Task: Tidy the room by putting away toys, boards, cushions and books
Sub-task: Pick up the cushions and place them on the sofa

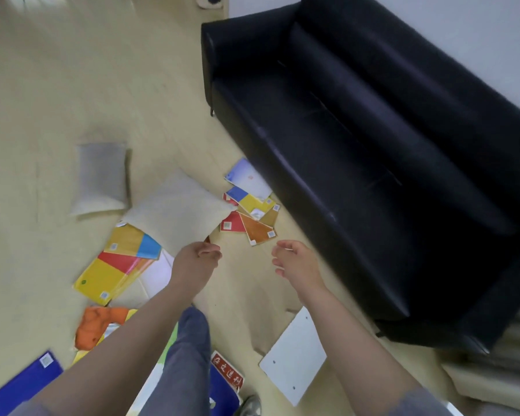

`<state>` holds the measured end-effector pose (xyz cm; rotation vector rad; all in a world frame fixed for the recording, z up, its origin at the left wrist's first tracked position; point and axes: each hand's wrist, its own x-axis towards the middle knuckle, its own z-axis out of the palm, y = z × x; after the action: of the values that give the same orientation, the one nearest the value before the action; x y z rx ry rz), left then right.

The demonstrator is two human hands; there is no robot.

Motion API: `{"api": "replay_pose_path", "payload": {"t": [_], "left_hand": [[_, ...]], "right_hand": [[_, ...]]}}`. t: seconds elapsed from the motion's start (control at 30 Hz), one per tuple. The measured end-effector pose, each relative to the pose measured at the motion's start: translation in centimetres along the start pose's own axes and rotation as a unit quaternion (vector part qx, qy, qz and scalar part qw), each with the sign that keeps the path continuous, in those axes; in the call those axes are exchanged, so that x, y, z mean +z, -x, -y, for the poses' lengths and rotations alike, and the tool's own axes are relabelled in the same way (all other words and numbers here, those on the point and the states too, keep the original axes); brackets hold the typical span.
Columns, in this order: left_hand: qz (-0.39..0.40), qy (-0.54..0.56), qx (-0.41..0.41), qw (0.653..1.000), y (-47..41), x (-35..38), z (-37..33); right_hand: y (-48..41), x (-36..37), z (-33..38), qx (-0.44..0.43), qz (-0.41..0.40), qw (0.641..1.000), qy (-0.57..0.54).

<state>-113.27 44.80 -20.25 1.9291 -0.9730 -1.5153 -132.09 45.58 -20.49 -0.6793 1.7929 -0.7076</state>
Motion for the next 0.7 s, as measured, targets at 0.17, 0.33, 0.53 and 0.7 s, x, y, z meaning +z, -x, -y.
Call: {"api": "replay_pose_path", "payload": {"t": [0.17, 0.33, 0.53, 0.7], "left_hand": [[-0.048, 0.014, -0.016, 0.999, -8.5, -5.7, -3.9], [-0.057, -0.005, -0.029, 0.998, -15.2, -9.9, -7.0], [-0.045, 0.024, -0.061, 0.997, -20.2, -11.1, -9.4], [-0.075, 0.047, -0.095, 0.991, -24.5, -11.9, -10.5]], "right_hand": [[-6.4, 6.0, 5.9, 0.024, 0.005, 0.999, 0.033], [-11.1, 11.1, 11.1, 0.037, 0.030, 0.997, 0.056], [-15.8, 14.2, 15.0, 0.031, 0.043, 0.992, 0.112], [-20.9, 16.4, 17.8, 0.032, 0.081, 0.985, 0.148]]}}
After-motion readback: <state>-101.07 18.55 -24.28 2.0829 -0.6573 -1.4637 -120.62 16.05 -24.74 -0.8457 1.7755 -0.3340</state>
